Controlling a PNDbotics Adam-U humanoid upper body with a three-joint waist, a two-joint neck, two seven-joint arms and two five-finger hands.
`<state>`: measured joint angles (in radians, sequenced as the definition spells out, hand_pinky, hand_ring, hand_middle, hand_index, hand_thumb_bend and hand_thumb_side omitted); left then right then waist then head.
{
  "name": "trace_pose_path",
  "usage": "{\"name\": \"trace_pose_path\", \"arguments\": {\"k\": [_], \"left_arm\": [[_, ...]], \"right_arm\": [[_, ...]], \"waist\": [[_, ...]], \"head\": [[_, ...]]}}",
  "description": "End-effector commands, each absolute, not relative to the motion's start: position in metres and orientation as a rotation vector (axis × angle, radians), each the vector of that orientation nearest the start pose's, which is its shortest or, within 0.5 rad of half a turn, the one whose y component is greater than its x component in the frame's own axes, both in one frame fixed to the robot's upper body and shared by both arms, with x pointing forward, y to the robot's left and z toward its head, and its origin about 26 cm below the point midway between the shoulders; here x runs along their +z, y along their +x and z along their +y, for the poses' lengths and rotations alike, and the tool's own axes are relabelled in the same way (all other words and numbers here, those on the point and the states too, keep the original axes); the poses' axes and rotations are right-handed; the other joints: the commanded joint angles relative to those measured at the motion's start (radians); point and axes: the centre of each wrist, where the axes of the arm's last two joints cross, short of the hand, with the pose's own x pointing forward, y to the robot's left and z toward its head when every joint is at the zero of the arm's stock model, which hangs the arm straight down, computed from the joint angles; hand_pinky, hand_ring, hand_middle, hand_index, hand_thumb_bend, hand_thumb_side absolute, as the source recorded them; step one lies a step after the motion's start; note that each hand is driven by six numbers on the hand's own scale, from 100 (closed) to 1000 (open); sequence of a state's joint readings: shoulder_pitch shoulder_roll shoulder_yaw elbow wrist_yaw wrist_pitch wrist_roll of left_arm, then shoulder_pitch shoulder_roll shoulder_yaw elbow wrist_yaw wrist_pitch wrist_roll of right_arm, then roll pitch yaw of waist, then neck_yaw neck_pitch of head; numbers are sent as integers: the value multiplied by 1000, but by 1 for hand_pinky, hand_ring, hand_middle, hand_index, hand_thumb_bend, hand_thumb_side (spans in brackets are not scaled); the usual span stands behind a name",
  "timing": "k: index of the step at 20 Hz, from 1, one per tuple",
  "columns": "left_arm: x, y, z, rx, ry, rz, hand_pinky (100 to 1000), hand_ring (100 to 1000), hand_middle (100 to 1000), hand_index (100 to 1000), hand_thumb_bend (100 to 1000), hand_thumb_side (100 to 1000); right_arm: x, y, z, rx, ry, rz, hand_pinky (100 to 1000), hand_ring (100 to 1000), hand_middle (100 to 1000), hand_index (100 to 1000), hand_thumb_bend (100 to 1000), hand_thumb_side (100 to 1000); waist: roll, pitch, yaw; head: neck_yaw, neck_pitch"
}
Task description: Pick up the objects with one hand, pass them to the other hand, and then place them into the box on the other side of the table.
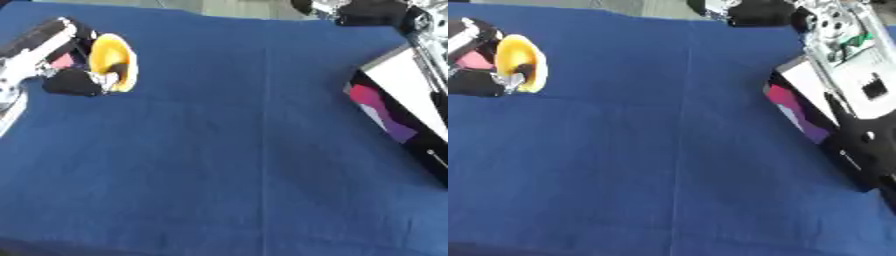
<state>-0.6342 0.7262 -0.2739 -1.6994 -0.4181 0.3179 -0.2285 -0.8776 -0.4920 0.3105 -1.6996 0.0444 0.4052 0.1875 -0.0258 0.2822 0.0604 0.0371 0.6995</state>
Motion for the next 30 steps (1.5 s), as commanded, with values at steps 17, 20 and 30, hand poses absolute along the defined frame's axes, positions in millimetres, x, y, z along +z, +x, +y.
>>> {"name": "trace_pose_path", "arguments": {"k": [17,20,30], "left_arm": [[231,376,224,-1148,1024,-1936,634,605,535,549,240,206],[227,378,219,-1145,1014,-1963,630,601,530,547,234,206],[224,380,201,-1098,938,-2068,620,592,521,545,211,215]], "right_arm": [[307,343,-128,1262,-93,-1905,887,882,802,908,533,377],[305,345,-119,1276,-82,-1894,886,880,799,904,522,377],[305,345,-94,1336,-93,-1867,884,874,791,892,506,369]], "waist": [[-23,-42,-4],[-25,-43,-4],[-28,-45,-1]], "head": [[-25,-7],[-28,-5],[-38,2]]}}
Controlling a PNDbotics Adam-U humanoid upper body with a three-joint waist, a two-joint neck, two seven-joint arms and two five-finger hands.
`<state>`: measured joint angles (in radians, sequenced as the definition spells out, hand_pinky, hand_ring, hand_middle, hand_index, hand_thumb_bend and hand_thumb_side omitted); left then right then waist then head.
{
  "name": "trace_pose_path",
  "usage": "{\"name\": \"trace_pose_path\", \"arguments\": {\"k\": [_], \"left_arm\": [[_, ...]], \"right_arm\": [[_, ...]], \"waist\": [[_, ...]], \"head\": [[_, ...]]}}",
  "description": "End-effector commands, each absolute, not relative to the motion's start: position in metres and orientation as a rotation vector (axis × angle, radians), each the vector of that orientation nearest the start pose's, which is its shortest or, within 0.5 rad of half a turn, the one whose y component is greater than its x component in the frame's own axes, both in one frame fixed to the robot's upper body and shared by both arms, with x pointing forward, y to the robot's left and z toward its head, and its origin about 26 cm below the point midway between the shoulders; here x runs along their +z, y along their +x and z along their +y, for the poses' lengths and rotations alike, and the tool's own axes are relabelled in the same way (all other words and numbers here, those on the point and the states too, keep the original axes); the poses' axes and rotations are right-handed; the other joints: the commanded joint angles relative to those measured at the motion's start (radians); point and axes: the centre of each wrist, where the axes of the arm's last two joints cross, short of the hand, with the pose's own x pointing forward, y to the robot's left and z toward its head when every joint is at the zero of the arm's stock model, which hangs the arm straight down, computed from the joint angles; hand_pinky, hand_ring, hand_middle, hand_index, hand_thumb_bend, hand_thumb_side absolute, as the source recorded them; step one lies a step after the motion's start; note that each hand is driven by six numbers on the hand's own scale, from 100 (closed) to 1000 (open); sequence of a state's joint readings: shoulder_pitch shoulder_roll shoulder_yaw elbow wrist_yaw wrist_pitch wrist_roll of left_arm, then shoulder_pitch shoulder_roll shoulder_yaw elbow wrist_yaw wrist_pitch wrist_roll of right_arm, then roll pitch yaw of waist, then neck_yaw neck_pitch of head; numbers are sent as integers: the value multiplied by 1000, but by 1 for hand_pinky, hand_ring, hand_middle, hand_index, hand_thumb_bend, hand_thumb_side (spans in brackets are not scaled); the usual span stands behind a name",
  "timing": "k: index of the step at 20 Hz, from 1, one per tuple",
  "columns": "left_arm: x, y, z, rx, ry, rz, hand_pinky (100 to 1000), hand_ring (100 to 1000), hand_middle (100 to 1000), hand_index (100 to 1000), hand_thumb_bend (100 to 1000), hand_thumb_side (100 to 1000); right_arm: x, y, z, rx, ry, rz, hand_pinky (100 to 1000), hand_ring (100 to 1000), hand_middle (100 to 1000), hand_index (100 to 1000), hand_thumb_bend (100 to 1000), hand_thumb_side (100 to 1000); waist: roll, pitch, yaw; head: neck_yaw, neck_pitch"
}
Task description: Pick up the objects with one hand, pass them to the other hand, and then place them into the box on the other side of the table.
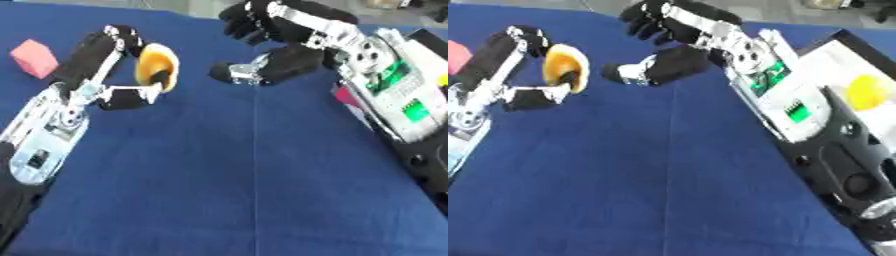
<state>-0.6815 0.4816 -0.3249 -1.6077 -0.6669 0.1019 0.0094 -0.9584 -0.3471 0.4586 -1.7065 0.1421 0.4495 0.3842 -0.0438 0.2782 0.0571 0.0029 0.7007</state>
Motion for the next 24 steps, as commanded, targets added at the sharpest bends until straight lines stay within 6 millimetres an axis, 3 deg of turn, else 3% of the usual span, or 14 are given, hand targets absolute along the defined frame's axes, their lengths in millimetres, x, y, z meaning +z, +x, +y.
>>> {"name": "trace_pose_path", "arguments": {"k": [1,15,21,24], "left_arm": [[224,380,198,-1098,931,-2078,621,592,522,545,211,214],[232,374,171,-1172,910,-2197,628,598,526,549,218,203],[231,372,170,-1191,908,-2206,629,599,527,549,219,201],[232,371,168,-1204,915,-2221,632,601,528,550,219,197]], "right_arm": [[304,346,-92,1344,-94,-1858,884,873,789,891,504,367],[297,358,-74,1362,-98,-1823,885,871,782,884,486,345],[294,361,-75,1329,-97,-1819,884,867,772,877,423,346],[292,363,-75,1315,-85,-1811,879,854,730,845,342,326]], "waist": [[-10,-42,3],[-12,-38,13],[-11,-36,16],[-11,-35,17]], "head": [[-5,1],[-10,-1],[-16,-8],[-19,-9]]}}
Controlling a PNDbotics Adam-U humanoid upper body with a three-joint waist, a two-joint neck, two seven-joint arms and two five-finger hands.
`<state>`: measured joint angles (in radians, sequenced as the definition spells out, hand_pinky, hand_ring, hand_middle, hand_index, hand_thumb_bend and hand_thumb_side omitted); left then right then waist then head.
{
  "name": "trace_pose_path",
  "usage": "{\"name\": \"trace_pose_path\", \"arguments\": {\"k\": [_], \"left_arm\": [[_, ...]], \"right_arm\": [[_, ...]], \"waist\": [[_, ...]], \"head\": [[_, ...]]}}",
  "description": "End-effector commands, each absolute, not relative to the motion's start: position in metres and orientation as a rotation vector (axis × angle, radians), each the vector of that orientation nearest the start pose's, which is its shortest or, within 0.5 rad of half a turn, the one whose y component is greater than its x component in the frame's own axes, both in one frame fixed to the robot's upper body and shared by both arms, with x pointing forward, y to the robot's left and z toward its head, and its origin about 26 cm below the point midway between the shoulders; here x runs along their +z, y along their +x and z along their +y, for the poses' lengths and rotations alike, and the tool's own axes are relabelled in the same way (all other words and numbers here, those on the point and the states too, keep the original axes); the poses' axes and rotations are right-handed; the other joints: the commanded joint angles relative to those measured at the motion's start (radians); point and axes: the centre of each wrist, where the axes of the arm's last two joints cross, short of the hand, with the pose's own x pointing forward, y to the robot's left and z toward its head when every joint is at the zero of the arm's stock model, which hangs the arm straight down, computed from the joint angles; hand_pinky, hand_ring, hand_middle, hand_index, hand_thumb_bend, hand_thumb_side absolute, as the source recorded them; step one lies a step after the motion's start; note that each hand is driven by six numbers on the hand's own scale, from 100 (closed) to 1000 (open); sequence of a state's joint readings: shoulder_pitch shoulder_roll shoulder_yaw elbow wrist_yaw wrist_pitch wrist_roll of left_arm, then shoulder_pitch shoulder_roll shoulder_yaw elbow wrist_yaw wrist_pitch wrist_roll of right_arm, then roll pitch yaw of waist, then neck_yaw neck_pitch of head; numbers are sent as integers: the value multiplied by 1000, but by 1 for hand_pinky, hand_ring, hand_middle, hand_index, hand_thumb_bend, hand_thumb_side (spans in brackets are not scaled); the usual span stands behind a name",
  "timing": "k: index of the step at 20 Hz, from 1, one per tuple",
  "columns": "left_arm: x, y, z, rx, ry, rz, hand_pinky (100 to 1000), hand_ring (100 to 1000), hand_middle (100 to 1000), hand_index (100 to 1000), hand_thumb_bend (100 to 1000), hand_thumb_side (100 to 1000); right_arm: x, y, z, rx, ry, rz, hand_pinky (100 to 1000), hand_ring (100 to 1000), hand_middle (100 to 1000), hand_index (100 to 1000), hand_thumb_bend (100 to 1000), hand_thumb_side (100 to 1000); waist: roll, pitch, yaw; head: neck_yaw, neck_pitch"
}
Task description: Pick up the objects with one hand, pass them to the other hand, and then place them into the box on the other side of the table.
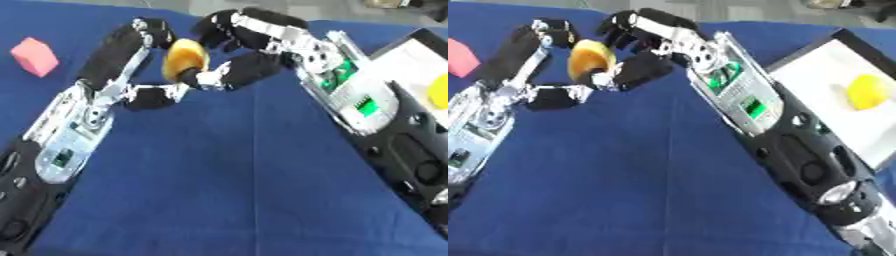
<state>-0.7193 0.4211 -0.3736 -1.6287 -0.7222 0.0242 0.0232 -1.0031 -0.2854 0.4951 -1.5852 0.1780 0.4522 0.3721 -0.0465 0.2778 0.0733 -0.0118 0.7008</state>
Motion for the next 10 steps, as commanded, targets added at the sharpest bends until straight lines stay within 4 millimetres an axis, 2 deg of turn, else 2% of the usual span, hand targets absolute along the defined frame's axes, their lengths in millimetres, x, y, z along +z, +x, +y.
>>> {"name": "trace_pose_path", "arguments": {"k": [1,2,3,4,5,6,10], "left_arm": [[232,371,168,-1206,916,-2225,632,601,529,550,220,197],[232,370,167,-1207,917,-2227,631,600,528,550,218,198],[232,370,167,-1206,917,-2230,631,600,528,550,218,198],[232,370,167,-1204,917,-2233,632,601,528,551,217,196],[232,370,166,-1203,918,-2236,632,601,529,551,217,196],[232,370,166,-1203,918,-2239,633,601,529,551,216,196],[233,370,164,-1195,921,-2252,631,600,528,554,214,196]], "right_arm": [[292,363,-75,1310,-82,-1808,878,851,715,833,318,314],[292,363,-75,1306,-79,-1807,875,846,658,796,281,282],[291,363,-75,1305,-76,-1803,874,843,642,784,275,273],[291,363,-75,1307,-73,-1800,865,823,577,729,241,231],[290,363,-75,1310,-69,-1798,865,821,572,725,239,226],[290,363,-75,1314,-66,-1796,858,797,518,686,219,197],[289,363,-75,1337,-54,-1793,849,749,426,592,230,112]], "waist": [[-9,-34,1],[-8,-34,1],[-8,-33,1],[-8,-33,1],[-8,-33,1],[-8,-33,1],[-8,-34,1]], "head": [[-5,-10],[-5,-10],[-6,-10],[-7,-10],[-9,-11],[-10,-11],[-14,-8]]}}
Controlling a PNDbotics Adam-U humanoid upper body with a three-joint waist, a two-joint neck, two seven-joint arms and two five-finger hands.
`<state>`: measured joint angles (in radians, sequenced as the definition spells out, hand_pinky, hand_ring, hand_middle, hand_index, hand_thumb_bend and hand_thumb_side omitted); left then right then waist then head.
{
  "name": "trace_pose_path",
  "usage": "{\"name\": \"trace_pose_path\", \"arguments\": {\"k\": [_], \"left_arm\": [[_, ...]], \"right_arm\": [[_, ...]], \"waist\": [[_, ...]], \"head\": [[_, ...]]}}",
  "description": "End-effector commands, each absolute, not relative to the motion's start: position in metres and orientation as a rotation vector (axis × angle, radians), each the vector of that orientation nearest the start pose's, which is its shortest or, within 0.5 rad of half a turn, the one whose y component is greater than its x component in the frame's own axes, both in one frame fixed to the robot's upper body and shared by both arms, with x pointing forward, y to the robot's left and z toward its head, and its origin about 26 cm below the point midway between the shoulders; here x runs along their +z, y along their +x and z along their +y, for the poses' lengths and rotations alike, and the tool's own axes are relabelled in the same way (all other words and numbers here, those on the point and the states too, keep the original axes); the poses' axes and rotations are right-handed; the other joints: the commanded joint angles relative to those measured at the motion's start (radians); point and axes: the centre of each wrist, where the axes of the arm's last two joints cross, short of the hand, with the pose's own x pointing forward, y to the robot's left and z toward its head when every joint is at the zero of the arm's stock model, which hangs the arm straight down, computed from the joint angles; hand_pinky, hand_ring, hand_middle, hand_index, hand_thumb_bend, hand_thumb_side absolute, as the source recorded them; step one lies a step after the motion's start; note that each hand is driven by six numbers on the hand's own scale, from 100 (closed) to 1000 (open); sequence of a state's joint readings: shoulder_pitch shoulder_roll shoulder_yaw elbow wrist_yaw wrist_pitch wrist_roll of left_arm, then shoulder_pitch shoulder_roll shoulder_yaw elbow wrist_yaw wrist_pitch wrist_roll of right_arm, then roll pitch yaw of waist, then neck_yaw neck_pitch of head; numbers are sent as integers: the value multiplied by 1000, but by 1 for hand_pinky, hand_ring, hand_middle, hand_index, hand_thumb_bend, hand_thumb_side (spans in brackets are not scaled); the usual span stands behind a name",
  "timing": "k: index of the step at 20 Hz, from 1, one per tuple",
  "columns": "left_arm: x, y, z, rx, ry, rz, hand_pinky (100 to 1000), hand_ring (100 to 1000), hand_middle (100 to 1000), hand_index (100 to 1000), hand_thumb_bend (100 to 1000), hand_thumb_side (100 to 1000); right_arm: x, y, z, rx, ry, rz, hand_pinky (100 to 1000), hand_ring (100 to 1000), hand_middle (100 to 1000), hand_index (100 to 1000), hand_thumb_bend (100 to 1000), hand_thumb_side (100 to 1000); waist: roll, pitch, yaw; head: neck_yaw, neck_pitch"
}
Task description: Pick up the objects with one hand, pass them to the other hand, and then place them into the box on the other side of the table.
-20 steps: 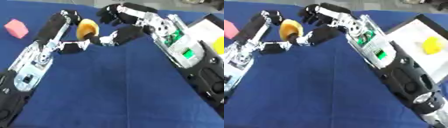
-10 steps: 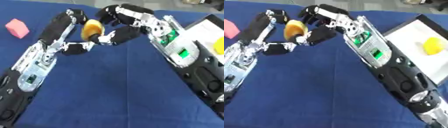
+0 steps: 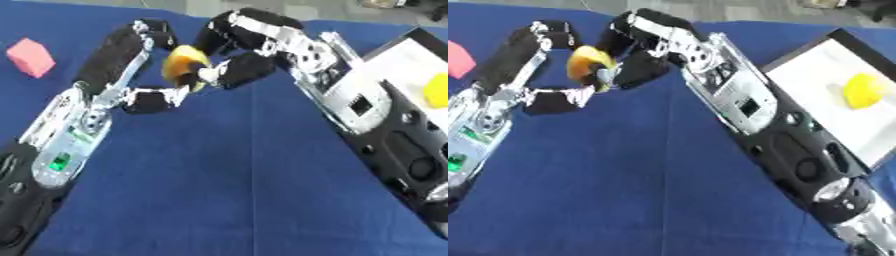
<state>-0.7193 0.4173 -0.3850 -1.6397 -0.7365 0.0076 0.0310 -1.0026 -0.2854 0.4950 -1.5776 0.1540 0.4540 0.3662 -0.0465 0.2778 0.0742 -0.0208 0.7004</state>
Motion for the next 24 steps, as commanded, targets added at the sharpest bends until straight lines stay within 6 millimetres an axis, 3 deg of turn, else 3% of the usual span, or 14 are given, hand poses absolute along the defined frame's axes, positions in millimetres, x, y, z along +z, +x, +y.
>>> {"name": "trace_pose_path", "arguments": {"k": [1,10,19,20,21,22,24], "left_arm": [[233,370,164,1566,-1214,2972,630,600,528,554,214,196],[236,368,161,1476,-1191,2990,617,586,521,556,221,206],[231,369,164,1386,-1178,3056,614,585,522,595,512,284],[230,369,164,1381,-1172,3061,614,585,522,595,512,284],[230,369,165,1377,-1165,3065,606,572,502,582,390,269],[229,369,165,1372,-1158,3070,602,565,493,571,342,265],[228,370,164,1363,-1145,3077,600,563,488,565,334,272]], "right_arm": [[289,363,-75,1346,-50,-1791,847,742,417,582,234,100],[288,365,-79,1323,-62,-1792,828,678,360,533,381,100],[293,363,-88,1228,-87,-1855,819,654,345,521,410,100],[294,362,-88,1221,-92,-1863,819,654,345,521,410,100],[295,362,-89,1212,-95,-1871,818,651,344,521,409,100],[296,361,-90,1205,-97,-1877,818,649,343,520,407,100],[297,360,-90,1199,-97,-1879,817,647,342,519,406,100]], "waist": [[-8,-34,0],[-7,-34,0],[-6,-35,-4],[-6,-35,-5],[-6,-35,-6],[-6,-35,-7],[-5,-35,-8]], "head": [[-7,-7],[-13,-5],[-15,-6],[-14,-5],[-13,-6],[-12,-6],[-14,-10]]}}
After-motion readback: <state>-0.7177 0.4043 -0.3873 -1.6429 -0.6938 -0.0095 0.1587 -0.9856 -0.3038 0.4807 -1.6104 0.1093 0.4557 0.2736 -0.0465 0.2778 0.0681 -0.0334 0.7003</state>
